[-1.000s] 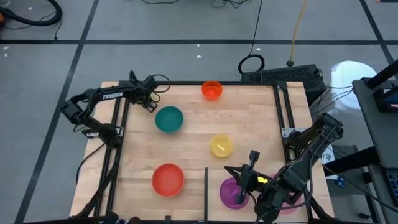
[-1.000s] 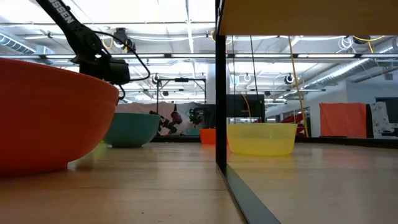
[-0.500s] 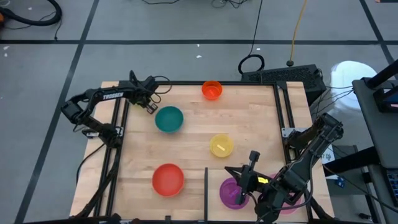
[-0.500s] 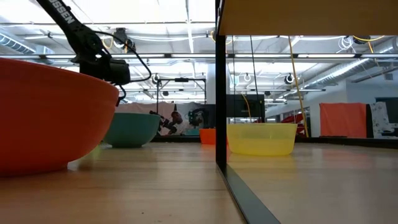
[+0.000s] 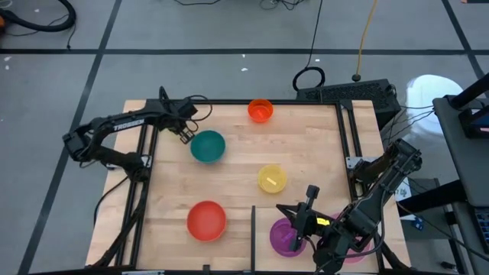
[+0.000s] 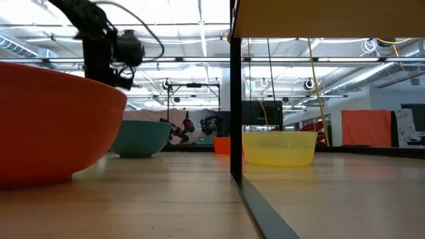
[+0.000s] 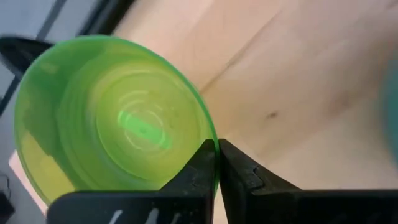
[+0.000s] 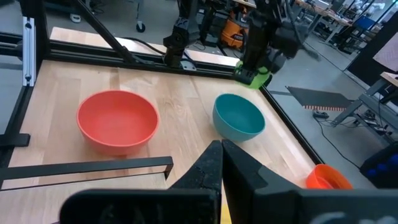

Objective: Place and stack bowls onto a shelf
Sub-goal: Stack the light green bowl on top of the purple bowl on the shelf

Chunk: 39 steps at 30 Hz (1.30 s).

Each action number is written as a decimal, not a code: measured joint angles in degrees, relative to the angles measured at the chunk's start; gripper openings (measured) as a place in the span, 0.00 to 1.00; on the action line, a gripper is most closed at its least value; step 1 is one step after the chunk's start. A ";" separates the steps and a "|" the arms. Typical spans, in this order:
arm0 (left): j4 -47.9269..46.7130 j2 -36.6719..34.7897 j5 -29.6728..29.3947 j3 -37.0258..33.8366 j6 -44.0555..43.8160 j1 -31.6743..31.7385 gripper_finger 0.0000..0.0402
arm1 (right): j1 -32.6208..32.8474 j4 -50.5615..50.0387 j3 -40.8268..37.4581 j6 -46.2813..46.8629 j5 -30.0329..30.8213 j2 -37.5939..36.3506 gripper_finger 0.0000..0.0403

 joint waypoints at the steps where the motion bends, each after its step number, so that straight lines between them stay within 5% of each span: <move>1: -0.83 -0.93 0.20 0.56 -0.25 -1.04 0.03 | 0.00 0.00 0.00 0.01 0.00 0.00 0.00; 19: -4.07 -10.45 3.45 15.69 -6.95 -28.93 0.02 | 0.13 0.43 0.00 0.68 -5.92 0.00 0.00; 39: 24.49 -5.13 4.29 22.91 -0.83 -53.39 0.01 | 5.97 -14.58 0.00 11.35 -7.56 -9.08 0.00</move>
